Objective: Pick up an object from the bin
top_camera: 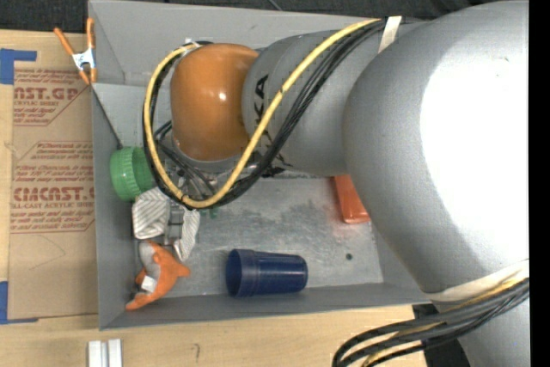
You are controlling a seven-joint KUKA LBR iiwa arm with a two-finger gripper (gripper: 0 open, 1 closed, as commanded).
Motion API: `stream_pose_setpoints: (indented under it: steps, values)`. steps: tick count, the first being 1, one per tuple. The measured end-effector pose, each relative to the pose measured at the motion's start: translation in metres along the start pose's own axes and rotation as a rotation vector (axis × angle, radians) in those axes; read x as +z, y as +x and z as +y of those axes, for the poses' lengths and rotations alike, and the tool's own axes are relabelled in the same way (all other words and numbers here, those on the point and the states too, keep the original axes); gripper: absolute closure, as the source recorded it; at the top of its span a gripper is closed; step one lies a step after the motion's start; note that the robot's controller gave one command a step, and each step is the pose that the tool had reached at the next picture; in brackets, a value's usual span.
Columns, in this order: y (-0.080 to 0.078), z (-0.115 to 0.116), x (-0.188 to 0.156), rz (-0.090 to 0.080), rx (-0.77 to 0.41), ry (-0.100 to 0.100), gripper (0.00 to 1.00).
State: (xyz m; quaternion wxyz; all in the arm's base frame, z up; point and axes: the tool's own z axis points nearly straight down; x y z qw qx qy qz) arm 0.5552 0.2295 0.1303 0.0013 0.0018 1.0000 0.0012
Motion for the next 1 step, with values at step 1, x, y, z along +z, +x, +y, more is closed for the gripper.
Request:
stream_pose_setpoints:
  steps: [1]
  values:
    - [0.0002,0.0002,-0.0128,0.001,0.000,0.000,1.00]
